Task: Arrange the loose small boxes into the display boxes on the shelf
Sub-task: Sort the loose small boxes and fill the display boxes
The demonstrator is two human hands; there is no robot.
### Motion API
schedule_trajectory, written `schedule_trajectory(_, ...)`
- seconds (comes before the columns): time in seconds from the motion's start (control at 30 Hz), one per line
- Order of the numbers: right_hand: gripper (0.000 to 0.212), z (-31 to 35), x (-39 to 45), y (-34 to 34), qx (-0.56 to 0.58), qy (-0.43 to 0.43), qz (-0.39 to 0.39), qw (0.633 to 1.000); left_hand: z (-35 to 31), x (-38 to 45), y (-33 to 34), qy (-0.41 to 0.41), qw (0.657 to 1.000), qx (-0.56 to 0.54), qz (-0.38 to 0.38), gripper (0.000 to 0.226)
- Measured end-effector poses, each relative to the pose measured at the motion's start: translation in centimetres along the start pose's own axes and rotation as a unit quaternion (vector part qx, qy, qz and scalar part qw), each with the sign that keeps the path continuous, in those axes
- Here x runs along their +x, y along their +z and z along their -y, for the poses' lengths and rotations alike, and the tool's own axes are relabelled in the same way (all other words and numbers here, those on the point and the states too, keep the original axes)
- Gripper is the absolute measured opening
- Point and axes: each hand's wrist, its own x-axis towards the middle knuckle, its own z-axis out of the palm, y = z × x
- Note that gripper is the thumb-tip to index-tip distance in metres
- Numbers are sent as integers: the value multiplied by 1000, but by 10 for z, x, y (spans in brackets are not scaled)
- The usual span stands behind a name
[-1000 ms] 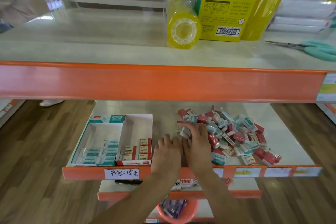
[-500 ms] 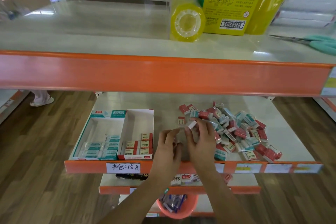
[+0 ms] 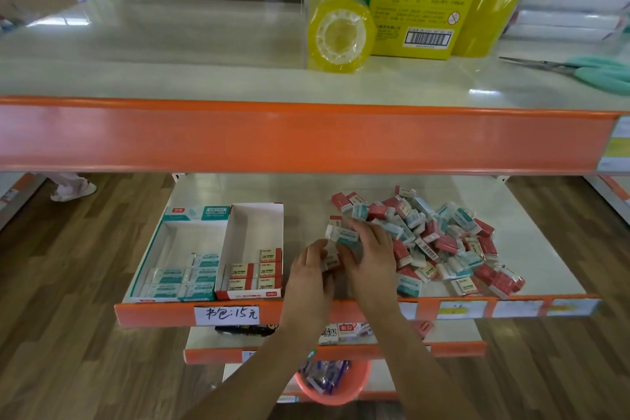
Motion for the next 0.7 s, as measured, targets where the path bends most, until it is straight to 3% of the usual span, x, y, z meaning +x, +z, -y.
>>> schedule_trajectory(0.37,45,2,0,-3,38,11,-4,999,-6,-3,0,17,999,32,-30,27)
schedule_trajectory(0.7,31,10,0,-8,48,-8,-57,997,-15,-5,-33,110,987,75,-89,18)
